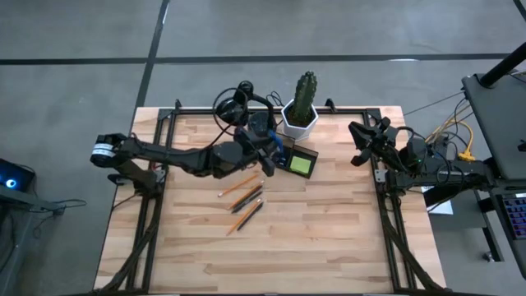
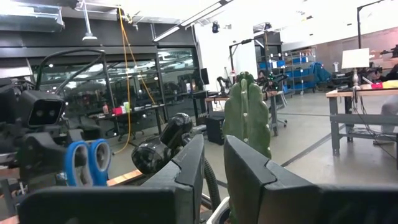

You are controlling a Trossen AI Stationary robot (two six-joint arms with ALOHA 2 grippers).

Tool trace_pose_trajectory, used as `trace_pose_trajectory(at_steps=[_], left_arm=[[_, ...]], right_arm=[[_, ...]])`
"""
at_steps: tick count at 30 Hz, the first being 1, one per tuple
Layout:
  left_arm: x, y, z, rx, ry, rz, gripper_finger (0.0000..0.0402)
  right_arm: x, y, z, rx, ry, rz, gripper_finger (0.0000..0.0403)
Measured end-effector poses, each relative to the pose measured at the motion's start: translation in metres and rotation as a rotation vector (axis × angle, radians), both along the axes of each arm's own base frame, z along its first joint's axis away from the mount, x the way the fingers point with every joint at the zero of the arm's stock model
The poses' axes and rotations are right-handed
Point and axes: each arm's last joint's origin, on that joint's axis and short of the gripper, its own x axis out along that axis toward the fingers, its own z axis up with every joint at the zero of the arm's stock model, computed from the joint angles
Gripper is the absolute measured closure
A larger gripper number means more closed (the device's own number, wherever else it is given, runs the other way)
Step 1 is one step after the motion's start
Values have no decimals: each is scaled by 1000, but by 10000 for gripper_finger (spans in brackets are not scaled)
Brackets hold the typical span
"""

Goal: Pick and place office supplies into organizer
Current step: Put the blue scissors into the black desk organizer

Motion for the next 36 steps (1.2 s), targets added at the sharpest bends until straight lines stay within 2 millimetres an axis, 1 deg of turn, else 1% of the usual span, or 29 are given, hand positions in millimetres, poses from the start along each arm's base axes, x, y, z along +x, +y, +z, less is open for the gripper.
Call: trace_pose_trajectory(at_steps=[4,14,23,28,33,36], left_arm=[[0,5,5,29,-32,13,334],[-1,22,9,35,-74,87,334],[-2,32,14,55,-119,131,334],[-4,38,19,49,-184,164,334],[-5,42,21,49,-210,195,334],[0,42,18,35,-265,197,334]], right_arm=[[0,0,0,0,0,0,350],[0,0,0,0,0,0,350],[0,0,0,-1,1,0,350],[0,0,0,-2,2,-1,350],[0,0,0,-2,2,-1,350],[0,0,0,-2,2,-1,350]])
